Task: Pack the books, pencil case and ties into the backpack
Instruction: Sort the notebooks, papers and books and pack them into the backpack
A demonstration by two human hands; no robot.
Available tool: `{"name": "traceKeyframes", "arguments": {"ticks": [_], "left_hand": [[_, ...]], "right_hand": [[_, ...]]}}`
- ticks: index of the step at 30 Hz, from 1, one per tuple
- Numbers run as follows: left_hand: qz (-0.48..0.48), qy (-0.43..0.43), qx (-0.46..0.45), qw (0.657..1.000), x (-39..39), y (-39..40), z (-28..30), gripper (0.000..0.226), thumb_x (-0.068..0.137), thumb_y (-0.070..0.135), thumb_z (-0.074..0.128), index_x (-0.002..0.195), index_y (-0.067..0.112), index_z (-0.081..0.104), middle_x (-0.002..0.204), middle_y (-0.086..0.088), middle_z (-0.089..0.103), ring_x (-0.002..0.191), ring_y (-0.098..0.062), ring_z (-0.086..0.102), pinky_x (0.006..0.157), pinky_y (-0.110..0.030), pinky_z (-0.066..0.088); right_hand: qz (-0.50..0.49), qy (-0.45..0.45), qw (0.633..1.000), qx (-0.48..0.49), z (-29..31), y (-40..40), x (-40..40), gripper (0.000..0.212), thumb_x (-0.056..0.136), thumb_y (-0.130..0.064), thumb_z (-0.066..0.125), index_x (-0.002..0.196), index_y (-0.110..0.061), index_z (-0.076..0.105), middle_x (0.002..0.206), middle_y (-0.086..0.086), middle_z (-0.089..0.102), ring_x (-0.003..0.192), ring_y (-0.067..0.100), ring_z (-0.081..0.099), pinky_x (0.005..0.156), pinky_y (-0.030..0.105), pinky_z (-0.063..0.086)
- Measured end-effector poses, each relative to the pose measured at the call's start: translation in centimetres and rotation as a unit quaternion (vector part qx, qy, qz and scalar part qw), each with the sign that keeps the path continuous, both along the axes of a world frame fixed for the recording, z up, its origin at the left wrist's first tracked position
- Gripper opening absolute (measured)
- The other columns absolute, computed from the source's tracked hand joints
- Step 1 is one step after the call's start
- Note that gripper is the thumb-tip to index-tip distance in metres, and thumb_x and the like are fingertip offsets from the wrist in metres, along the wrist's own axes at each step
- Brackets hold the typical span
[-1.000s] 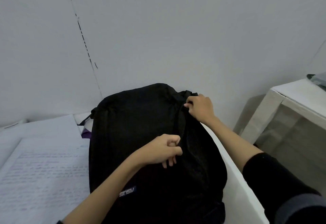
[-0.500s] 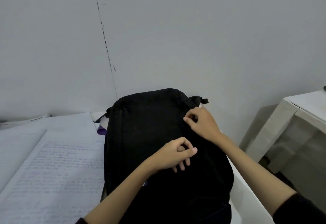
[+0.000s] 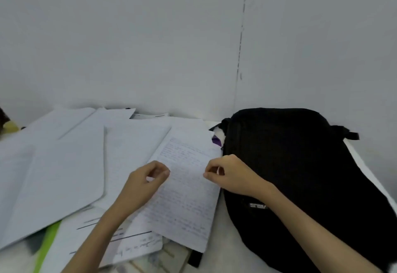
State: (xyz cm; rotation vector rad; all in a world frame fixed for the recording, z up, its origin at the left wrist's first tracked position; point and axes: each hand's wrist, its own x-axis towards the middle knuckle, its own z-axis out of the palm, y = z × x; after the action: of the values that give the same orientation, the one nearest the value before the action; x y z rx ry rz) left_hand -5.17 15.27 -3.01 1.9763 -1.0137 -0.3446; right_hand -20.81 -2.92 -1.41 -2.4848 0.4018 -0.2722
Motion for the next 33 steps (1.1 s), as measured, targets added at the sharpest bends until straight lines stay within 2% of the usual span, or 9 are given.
{"name": "traceKeyframes", "arguments": {"ticks": [3, 6, 10, 13, 15, 19, 23, 27, 33], "left_hand": [[0.09, -0.07, 0.021, 0.993, 5.0, 5.2, -0.9, 0.005, 0.089, 0.018, 0.063, 0.092, 0.022, 0.063, 0.101, 0.007, 0.064, 0.096, -0.009, 0.056, 0.075, -0.011, 0.035], [0.159, -0.112, 0.054, 0.979, 9.6, 9.6, -2.2, 0.032, 0.087, 0.033, 0.061, 0.112, 0.015, 0.061, 0.125, -0.005, 0.057, 0.118, -0.023, 0.05, 0.092, -0.023, 0.033], [0.155, -0.13, 0.209, 0.957, 14.2, 13.9, -3.9, 0.061, 0.093, 0.055, 0.038, 0.145, 0.025, 0.031, 0.158, -0.002, 0.016, 0.145, -0.025, 0.011, 0.115, -0.046, 0.012], [0.08, -0.126, 0.286, 0.947, 16.3, 15.2, -4.5, 0.058, 0.095, 0.056, 0.032, 0.148, 0.038, 0.016, 0.159, 0.008, -0.001, 0.146, -0.022, -0.003, 0.115, -0.049, 0.003], [0.05, -0.134, 0.277, 0.95, 17.4, 15.8, -4.6, 0.058, 0.094, 0.057, 0.033, 0.147, 0.041, 0.015, 0.159, 0.009, 0.0, 0.146, -0.022, -0.002, 0.116, -0.048, 0.004], [0.001, -0.161, 0.271, 0.949, 18.4, 16.7, -4.9, 0.059, 0.094, 0.058, 0.031, 0.147, 0.044, 0.01, 0.159, 0.01, -0.004, 0.146, -0.019, -0.006, 0.119, -0.041, 0.002], [-0.038, -0.146, 0.262, 0.953, 19.0, 17.4, -5.3, 0.06, 0.094, 0.057, 0.03, 0.147, 0.044, 0.005, 0.158, 0.01, -0.01, 0.145, -0.019, -0.012, 0.117, -0.04, -0.004], [-0.073, -0.102, 0.217, 0.968, 19.8, 17.8, -5.3, 0.061, 0.094, 0.056, 0.035, 0.146, 0.046, 0.003, 0.158, 0.012, -0.01, 0.145, -0.017, -0.014, 0.116, -0.038, -0.005], [-0.084, -0.118, 0.137, 0.98, 22.5, 18.1, -3.2, 0.054, 0.093, 0.053, 0.043, 0.141, 0.048, 0.021, 0.157, 0.017, 0.004, 0.145, -0.008, 0.001, 0.117, -0.038, 0.001]], "right_hand": [[0.046, 0.014, 0.998, 0.03, -0.6, 3.6, 5.7, 0.02, 0.091, -0.028, 0.059, 0.09, -0.011, 0.07, 0.077, -0.009, 0.062, 0.065, 0.005, 0.051, 0.067, 0.021, 0.044], [0.06, 0.009, 0.996, 0.065, -1.2, 7.4, 11.4, 0.022, 0.092, -0.027, 0.059, 0.094, -0.007, 0.068, 0.091, 0.002, 0.067, 0.07, 0.005, 0.051, 0.069, 0.019, 0.043], [0.01, 0.009, 0.994, 0.112, -1.7, 12.6, 19.1, 0.029, 0.091, -0.033, 0.059, 0.102, -0.007, 0.065, 0.104, 0.006, 0.064, 0.088, 0.014, 0.056, 0.076, 0.022, 0.044], [-0.03, 0.037, 0.997, 0.057, -2.2, 15.4, 24.2, 0.027, 0.092, -0.038, 0.055, 0.099, -0.012, 0.059, 0.101, 0.007, 0.056, 0.105, 0.026, 0.046, 0.085, 0.031, 0.039], [-0.07, 0.07, 0.995, 0.018, -2.1, 16.7, 26.8, 0.04, 0.094, -0.038, 0.05, 0.115, -0.004, 0.052, 0.119, 0.015, 0.05, 0.117, 0.031, 0.041, 0.095, 0.036, 0.034], [-0.138, 0.079, 0.987, -0.004, -2.0, 18.2, 29.9, 0.041, 0.094, -0.031, 0.05, 0.115, 0.005, 0.05, 0.121, 0.018, 0.053, 0.116, 0.033, 0.047, 0.095, 0.034, 0.035], [-0.208, 0.062, 0.966, 0.141, -2.0, 17.4, 31.5, 0.029, 0.083, -0.031, 0.066, 0.086, -0.005, 0.053, 0.089, 0.008, 0.059, 0.095, 0.029, 0.058, 0.067, 0.029, 0.042], [-0.169, 0.012, 0.919, 0.357, -1.5, 17.8, 31.3, 0.024, 0.082, -0.014, 0.069, 0.103, -0.007, 0.061, 0.105, 0.011, 0.065, 0.095, 0.028, 0.063, 0.078, 0.035, 0.052], [-0.125, -0.087, 0.919, 0.364, 1.9, 17.6, 29.9, 0.024, 0.086, 0.0, 0.061, 0.11, -0.006, 0.061, 0.106, 0.011, 0.064, 0.085, 0.022, 0.062, 0.067, 0.025, 0.051]]}}
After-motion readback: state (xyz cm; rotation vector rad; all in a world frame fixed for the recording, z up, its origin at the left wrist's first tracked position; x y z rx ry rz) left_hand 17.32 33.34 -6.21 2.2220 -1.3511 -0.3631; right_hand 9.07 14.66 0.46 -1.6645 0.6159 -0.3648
